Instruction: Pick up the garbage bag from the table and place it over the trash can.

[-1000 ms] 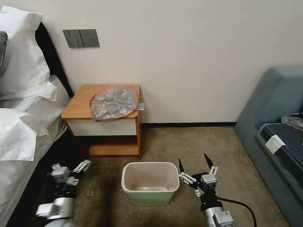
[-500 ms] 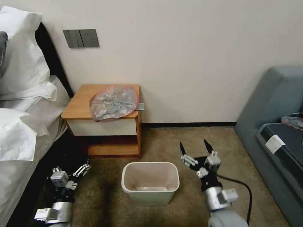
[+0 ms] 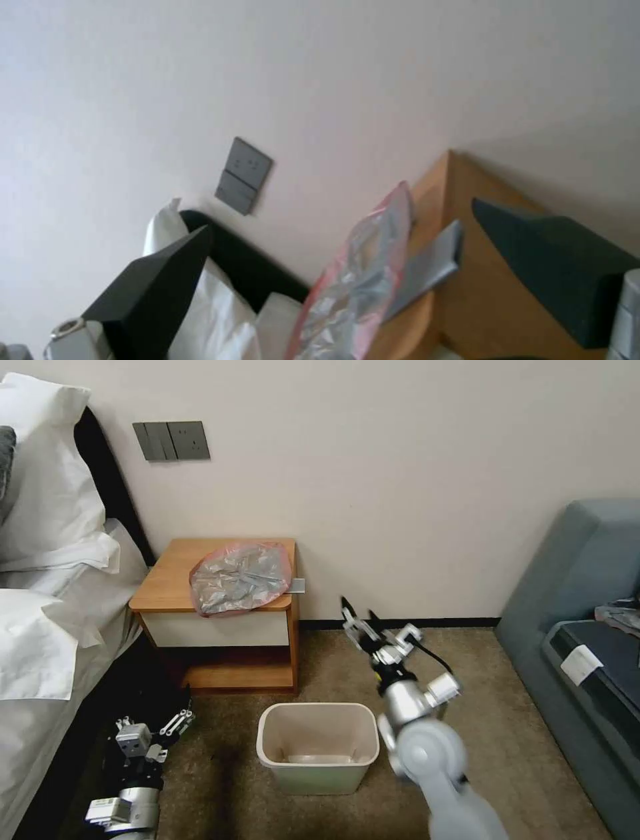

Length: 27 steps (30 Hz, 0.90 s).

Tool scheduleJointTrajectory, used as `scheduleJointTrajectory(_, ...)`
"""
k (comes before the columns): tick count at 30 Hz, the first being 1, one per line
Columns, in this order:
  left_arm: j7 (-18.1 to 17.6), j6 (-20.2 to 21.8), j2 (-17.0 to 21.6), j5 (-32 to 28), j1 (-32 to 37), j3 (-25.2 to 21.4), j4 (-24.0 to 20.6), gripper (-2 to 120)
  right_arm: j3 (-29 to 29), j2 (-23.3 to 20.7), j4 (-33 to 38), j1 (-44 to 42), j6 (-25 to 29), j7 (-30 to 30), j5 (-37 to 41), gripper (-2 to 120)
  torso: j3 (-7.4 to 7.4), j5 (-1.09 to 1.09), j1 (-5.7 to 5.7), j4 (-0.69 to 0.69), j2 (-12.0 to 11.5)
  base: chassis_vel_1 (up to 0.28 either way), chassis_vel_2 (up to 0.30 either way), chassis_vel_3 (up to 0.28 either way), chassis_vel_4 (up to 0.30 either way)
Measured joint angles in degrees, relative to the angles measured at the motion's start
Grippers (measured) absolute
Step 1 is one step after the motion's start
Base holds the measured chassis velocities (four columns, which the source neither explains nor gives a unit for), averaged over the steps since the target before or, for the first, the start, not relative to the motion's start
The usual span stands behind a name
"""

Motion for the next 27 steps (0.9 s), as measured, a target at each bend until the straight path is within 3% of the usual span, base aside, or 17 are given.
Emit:
scheduleJointTrajectory(3,-0.33,-0.02,-0.74,0.47,0.27,-0.38,0.55,100,-1.22,0.78,-2.87,4.23,-1.79,3.37,5.12,100,-0.01,0.0,0.0,-0.01,0.0,0.0,0.0,0.0,0.0)
scheduleJointTrajectory(14,-1.16,-1.63,-3.31,2.44,2.44,-0.53,0.46,99,-1.86,2.37,-12.98,15.44,-8.61,12.6,10.56,100,-0.01,0.01,0.0,-0.01,0.0,0.0,0.0,0.0,0.0)
scheduleJointTrajectory(27,-2.36,-2.15,-3.93,3.63,3.55,-0.58,-0.26,99,-1.82,6.16,-21.04,19.03,-9.58,12.76,10.04,100,-0.01,0.01,0.0,-0.01,0.0,0.0,0.0,0.0,0.0)
